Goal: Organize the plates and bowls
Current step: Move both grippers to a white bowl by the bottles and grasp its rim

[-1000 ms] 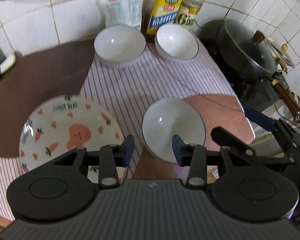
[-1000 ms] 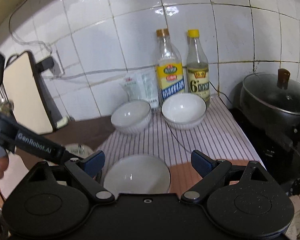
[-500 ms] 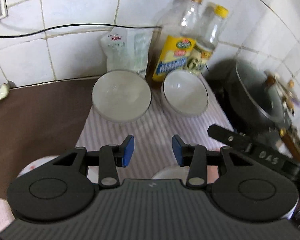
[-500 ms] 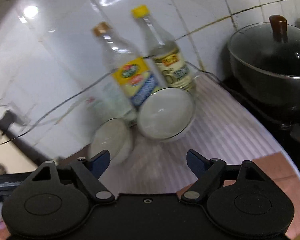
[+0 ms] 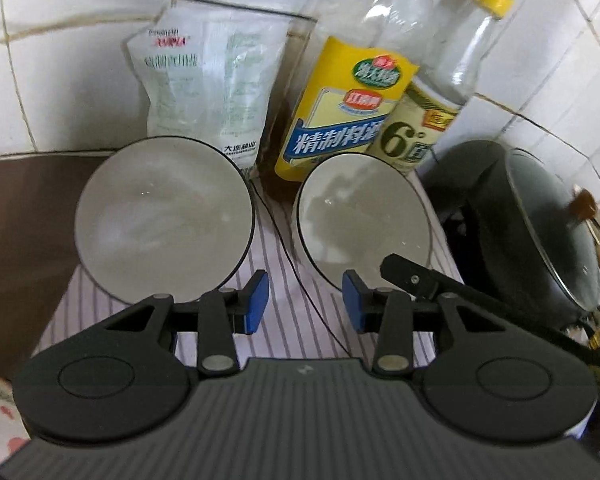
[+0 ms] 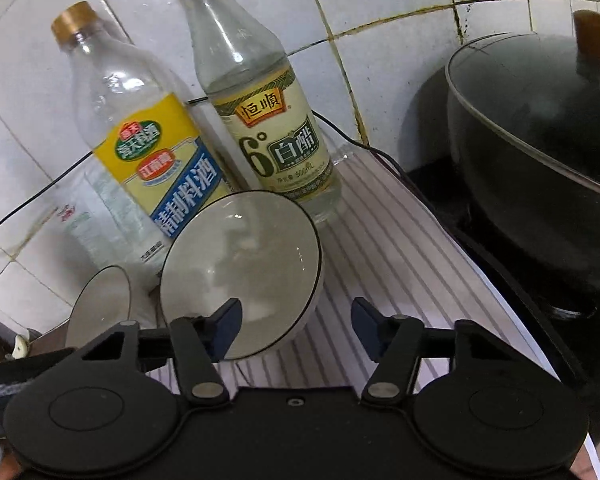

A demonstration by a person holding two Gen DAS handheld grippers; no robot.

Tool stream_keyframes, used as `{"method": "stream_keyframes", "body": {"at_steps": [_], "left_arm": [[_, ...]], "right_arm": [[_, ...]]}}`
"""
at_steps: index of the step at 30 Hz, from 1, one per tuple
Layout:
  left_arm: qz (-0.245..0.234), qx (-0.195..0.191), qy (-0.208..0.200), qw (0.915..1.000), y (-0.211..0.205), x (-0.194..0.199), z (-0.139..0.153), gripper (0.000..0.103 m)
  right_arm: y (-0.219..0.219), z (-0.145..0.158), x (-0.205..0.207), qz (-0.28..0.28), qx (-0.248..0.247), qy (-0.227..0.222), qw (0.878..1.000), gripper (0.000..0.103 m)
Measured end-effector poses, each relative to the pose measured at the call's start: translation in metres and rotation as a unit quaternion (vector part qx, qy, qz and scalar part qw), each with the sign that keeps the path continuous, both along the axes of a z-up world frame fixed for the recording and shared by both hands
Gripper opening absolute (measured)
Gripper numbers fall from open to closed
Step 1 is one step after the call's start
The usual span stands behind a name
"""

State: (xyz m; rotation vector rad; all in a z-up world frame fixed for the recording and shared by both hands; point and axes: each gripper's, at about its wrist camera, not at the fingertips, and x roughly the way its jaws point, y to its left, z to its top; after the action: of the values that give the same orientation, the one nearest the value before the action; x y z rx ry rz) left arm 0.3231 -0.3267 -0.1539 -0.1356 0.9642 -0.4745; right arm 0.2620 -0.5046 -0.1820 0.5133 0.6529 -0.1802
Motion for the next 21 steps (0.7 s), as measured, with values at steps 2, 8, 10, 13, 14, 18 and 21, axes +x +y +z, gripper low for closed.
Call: {"method": "stream_keyframes", "body": {"at_steps": [2,8,10,13,14,18,21], "left_arm": [[0.005,0.003,0.008,1.0000,-0.006,0.007,-0.007,0.037],[0.007,0.018,0.018,0.9997,-0.019,0.014,-0.015,0.033],[0.008,0.016,0.018,0.9997,-0.019,0.012,-0.015,0.029],[0.008,0.000,0.028,0.9996,-0.020,0.013,-0.016,0.021],[0.009,-0.005,0.032,0.9994,-0.020,0.014,-0.016,0.018],[0.021,-0.024,0.038,0.9988,-0.020,0.016,-0.020,0.017],[0.034,-0.038,0.042,0.9978,-0.018,0.016,-0.023,0.017]], "right_arm": [[-0.002,-0.001,0.006,0.001,-0.010,0.000,1.000,0.060],[-0.007,-0.008,0.019,-0.005,-0.020,0.014,1.000,0.043],[-0.007,-0.010,0.020,-0.008,-0.018,0.015,1.000,0.026],[-0.009,-0.013,0.021,-0.009,0.000,0.008,1.000,0.017],[-0.009,-0.013,0.022,-0.011,0.001,0.007,1.000,0.017],[-0.009,-0.014,0.023,-0.017,0.005,0.006,1.000,0.017],[-0.009,-0.015,0.024,-0.018,0.009,0.006,1.000,0.017]]}}
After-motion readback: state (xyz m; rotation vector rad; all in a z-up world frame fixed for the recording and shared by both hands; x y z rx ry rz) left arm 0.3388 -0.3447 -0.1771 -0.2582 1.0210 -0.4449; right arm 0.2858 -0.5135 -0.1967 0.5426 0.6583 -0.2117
